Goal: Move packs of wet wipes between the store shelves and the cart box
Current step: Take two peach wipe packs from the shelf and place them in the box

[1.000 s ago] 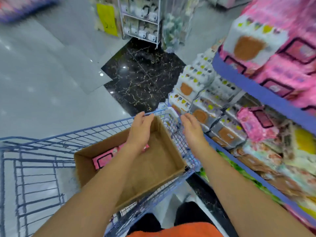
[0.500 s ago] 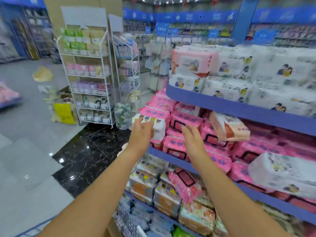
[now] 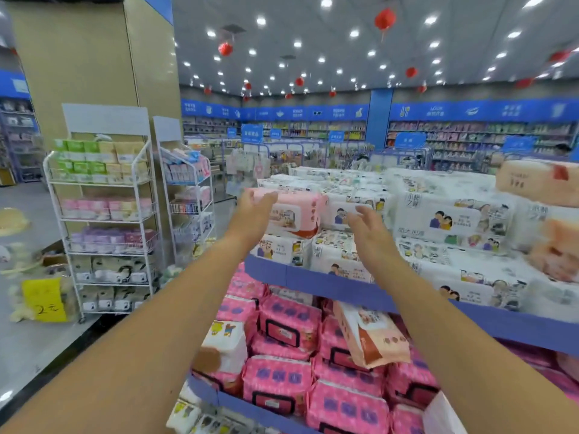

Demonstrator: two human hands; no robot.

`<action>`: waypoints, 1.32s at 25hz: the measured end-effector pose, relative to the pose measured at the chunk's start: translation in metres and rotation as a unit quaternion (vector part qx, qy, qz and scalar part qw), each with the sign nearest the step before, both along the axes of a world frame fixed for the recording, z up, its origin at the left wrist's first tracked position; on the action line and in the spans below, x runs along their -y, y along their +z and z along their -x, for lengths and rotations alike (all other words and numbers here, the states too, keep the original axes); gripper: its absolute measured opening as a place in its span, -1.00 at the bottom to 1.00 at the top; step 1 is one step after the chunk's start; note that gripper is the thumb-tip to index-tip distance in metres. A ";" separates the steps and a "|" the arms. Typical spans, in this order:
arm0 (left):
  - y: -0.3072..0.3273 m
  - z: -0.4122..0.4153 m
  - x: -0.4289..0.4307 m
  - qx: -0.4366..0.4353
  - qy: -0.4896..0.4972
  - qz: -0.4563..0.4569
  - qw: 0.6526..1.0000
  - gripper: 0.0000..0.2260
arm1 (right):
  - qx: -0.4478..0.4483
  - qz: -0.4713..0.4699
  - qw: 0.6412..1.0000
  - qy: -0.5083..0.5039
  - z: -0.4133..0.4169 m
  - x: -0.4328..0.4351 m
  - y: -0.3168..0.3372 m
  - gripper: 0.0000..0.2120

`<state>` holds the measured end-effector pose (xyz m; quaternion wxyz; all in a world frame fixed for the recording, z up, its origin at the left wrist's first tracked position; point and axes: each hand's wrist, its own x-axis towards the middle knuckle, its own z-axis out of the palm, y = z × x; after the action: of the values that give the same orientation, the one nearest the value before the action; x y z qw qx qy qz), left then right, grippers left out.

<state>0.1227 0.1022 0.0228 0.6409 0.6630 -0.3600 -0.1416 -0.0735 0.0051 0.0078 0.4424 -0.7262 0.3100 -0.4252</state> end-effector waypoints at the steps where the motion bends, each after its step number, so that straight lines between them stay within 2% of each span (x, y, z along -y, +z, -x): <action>1: 0.003 -0.017 0.010 -0.016 0.005 0.013 1.000 -0.39 | -0.008 0.008 1.000 -0.001 -0.011 0.010 0.004 -0.51; 4: -0.002 -0.060 0.031 -0.030 0.022 0.015 0.999 -0.42 | -0.039 0.015 0.999 -0.003 -0.044 0.029 0.010 -0.48; 6: -0.016 -0.092 0.048 -0.033 -0.038 -0.025 0.998 -0.34 | -0.045 0.018 0.999 -0.018 -0.056 0.042 0.013 -0.46; 8: -0.026 -0.113 0.064 -0.027 -0.126 -0.075 0.989 -0.15 | -0.043 0.023 0.998 -0.042 -0.050 0.053 0.020 -0.48; 10: -0.030 -0.129 0.075 -0.012 -0.152 -0.100 0.983 -0.04 | -0.031 0.025 0.997 -0.065 -0.032 0.066 0.026 -0.51; 12: -0.028 -0.123 0.081 0.017 -0.143 -0.092 0.985 -0.03 | -0.023 0.038 0.994 -0.100 -0.006 0.079 0.032 -0.53; 15: -0.021 -0.092 0.077 0.051 -0.054 -0.021 0.997 -0.25 | -0.015 0.056 0.988 -0.144 0.034 0.094 0.043 -0.53; 17: -0.008 -0.061 0.075 0.077 -0.041 0.055 0.995 -0.32 | -0.011 0.085 0.980 -0.181 0.068 0.102 0.056 -0.54; 20: 0.015 -0.026 0.087 -0.006 -0.077 0.169 0.983 -0.49 | -0.007 0.109 0.961 -0.253 0.124 0.122 0.083 -0.56; 21: 0.024 -0.015 0.095 -0.041 -0.090 0.182 0.978 -0.56 | -0.010 0.111 0.953 -0.281 0.147 0.129 0.093 -0.55; 22: 0.031 -0.004 0.103 -0.063 -0.110 0.184 0.975 -0.56 | -0.014 0.107 0.948 -0.301 0.170 0.137 0.103 -0.54; 24: 0.041 0.018 0.119 -0.086 -0.145 0.188 0.968 -0.33 | -0.033 0.085 0.940 -0.330 0.211 0.155 0.118 -0.51; 25: 0.046 0.033 0.128 -0.097 -0.149 0.193 0.965 -0.20 | -0.050 0.070 0.933 -0.349 0.229 0.165 0.123 -0.48; 27: 0.059 0.078 0.145 -0.132 -0.163 0.205 0.956 -0.09 | -0.094 0.028 0.920 -0.380 0.256 0.193 0.126 -0.34; 28: 0.063 0.098 0.155 -0.141 -0.159 0.210 0.954 -0.11 | -0.110 0.002 0.914 -0.389 0.261 0.207 0.124 -0.23; 31: 0.062 0.149 0.178 -0.170 -0.142 0.210 0.952 -0.42 | -0.121 -0.081 0.916 -0.375 0.255 0.253 0.117 0.16; 32: 0.056 0.158 0.187 -0.174 -0.136 0.212 0.952 -0.41 | -0.103 -0.110 0.919 -0.365 0.251 0.268 0.117 0.24; 33: 0.050 0.165 0.192 -0.179 -0.129 0.211 0.952 -0.31 | -0.061 -0.135 0.924 -0.353 0.250 0.294 0.115 0.34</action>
<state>-0.0420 -0.0896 0.0732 0.7966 0.4241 -0.3433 -0.2603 -0.3231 -0.2890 0.1225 0.3381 -0.5276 0.6271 -0.4626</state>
